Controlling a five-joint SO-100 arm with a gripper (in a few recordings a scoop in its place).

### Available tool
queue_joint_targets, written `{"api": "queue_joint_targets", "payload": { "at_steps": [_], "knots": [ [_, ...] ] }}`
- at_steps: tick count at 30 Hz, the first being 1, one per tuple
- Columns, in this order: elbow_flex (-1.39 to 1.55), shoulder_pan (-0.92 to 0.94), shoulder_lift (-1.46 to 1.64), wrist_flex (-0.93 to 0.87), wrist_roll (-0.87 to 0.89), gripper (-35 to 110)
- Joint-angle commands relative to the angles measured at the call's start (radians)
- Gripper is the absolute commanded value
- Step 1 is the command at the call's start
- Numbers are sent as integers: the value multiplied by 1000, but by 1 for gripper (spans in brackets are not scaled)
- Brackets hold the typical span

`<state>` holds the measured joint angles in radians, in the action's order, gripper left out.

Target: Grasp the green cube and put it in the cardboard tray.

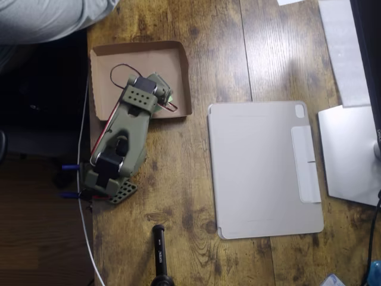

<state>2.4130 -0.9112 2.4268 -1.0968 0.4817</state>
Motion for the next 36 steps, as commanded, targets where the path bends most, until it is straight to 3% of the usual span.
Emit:
{"api": "queue_joint_targets", "payload": {
  "at_steps": [1, 6, 17, 25, 31, 36],
  "knots": [
    [66, -2, 28, 117, -15, 0],
    [72, 2, 0, 137, -23, 1],
    [28, 12, 0, 58, -12, 27],
    [-229, 112, -98, -227, -54, 31],
    [-407, 347, -212, -330, -192, 28],
    [-480, 503, -288, -342, -345, 9]
  ]
}}
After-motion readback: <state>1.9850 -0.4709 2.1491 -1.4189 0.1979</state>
